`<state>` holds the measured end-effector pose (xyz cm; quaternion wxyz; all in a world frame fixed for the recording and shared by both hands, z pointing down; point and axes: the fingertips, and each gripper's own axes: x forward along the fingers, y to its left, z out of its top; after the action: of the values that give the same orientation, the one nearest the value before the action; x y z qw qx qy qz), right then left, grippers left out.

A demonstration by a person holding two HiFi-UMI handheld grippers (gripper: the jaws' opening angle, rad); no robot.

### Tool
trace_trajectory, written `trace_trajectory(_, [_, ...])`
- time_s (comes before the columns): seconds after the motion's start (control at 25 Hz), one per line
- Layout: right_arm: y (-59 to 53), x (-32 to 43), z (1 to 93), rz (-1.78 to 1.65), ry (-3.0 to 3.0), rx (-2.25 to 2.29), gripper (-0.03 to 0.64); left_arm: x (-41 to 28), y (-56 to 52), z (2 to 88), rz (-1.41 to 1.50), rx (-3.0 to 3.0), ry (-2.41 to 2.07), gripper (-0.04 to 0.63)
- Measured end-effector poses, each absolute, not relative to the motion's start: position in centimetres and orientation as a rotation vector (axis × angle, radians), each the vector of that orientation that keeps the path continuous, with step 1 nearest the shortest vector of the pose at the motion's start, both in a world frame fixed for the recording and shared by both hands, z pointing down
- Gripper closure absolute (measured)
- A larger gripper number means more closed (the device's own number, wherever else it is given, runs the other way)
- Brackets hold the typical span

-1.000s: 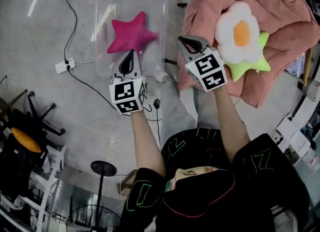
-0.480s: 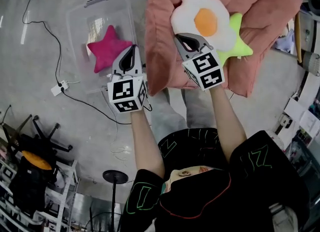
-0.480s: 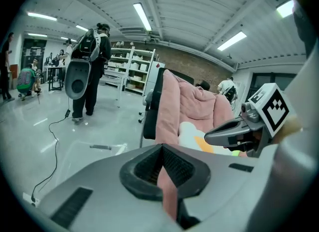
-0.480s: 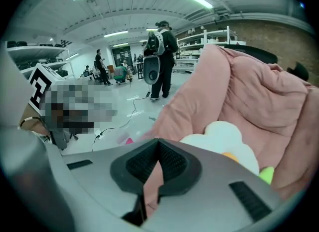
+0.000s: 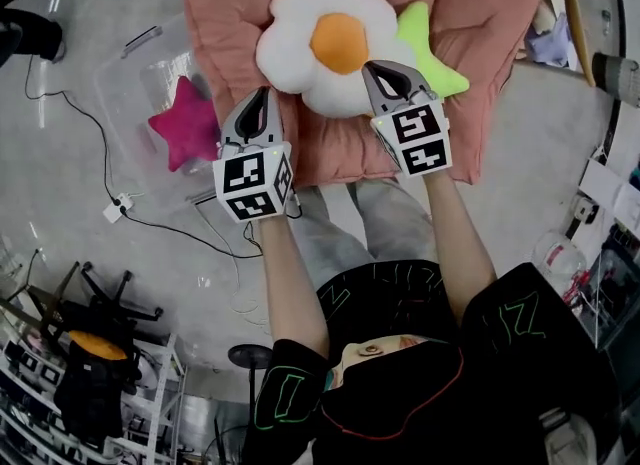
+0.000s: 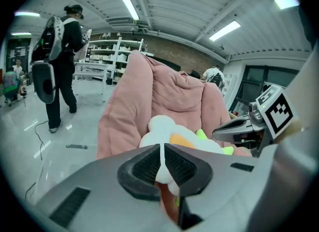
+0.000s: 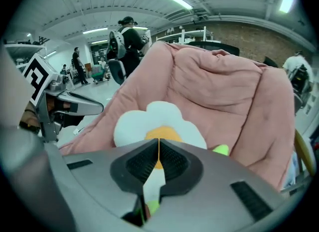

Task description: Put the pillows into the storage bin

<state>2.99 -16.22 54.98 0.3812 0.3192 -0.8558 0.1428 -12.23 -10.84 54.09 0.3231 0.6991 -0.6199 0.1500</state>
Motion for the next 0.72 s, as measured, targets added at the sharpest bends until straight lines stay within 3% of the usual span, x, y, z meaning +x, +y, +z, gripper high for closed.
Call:
trace_trajectory(0.16, [-17.8, 7.1, 56.7, 0.400, -2.144, 0.867, 0.606, -10.3, -12.7, 56.3, 0.473, 1.790, -1.619, 0.476])
trace_trajectory(0.4, [-18.4, 10.6, 60.6, 0.514, -2.078, 0.874, 0.392, -10.0, -13.5, 59.9, 0.609, 1.701, -1.627, 0.295])
trace_trajectory(0.56, [-18.7, 11.2, 62.4, 0.580, -2.033, 0.846, 0.328, -10.5, -13.4, 61.7, 0.677, 1.628, -1.631, 0.245])
trace_trajectory(0.72, [-18.7, 11.3, 64.0, 0.652, -2.030, 0.802, 0.308, -9.9, -13.4, 63.5, 0.708, 1.582, -1.614, 0.255])
